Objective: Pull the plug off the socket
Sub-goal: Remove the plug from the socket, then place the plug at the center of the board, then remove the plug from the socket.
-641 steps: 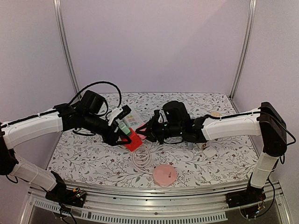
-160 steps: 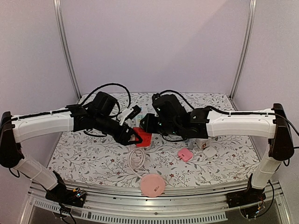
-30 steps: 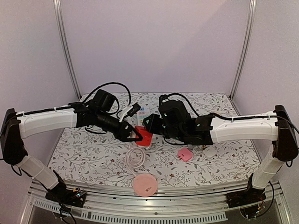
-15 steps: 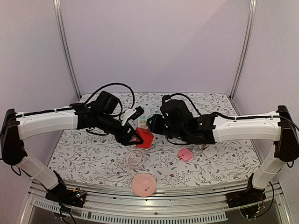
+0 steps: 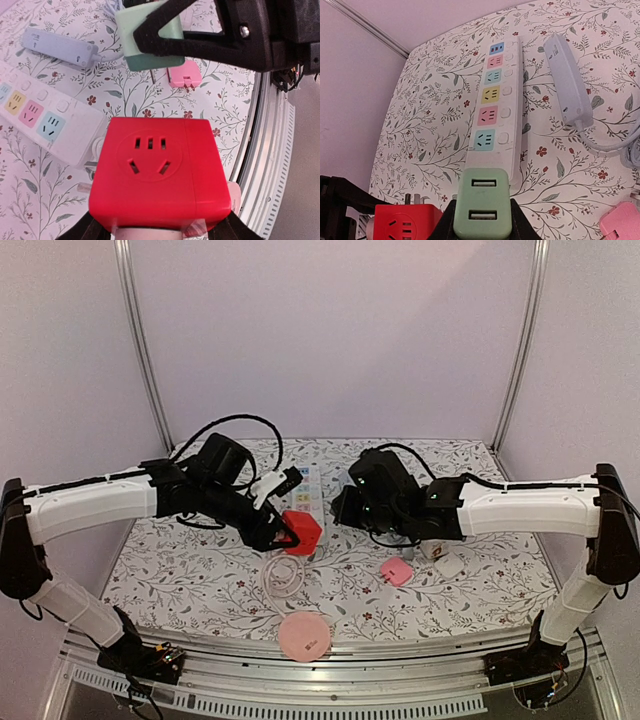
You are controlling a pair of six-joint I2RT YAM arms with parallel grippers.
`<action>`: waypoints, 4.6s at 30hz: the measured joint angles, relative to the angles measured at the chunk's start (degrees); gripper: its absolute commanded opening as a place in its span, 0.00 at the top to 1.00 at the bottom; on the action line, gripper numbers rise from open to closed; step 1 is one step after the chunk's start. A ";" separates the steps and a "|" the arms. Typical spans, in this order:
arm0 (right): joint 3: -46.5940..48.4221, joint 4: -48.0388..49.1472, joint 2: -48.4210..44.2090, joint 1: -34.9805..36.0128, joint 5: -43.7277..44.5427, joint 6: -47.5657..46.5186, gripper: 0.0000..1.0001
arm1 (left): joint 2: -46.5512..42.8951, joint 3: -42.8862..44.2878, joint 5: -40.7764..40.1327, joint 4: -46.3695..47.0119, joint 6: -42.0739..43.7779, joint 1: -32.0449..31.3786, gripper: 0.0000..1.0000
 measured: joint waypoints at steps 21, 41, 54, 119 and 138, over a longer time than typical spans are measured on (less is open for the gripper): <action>-11.41 -6.21 -1.60 -13.22 -6.69 2.21 0.99 | -3.58 -0.39 4.76 2.34 -7.30 13.62 0.72; -10.32 -6.16 4.20 -13.94 -9.53 2.08 0.60 | -4.61 -0.50 4.17 2.10 -7.04 13.18 0.72; -10.29 -8.00 3.67 -13.94 -7.61 0.11 0.36 | -4.11 -0.50 5.09 2.25 -7.63 13.18 0.73; 14.40 2.43 13.64 9.53 5.05 -20.55 0.66 | 0.31 -1.62 19.26 8.22 -20.06 13.64 0.66; 10.05 3.43 14.19 10.49 10.10 -18.88 0.74 | 0.13 -1.07 20.09 10.34 -20.06 13.57 0.01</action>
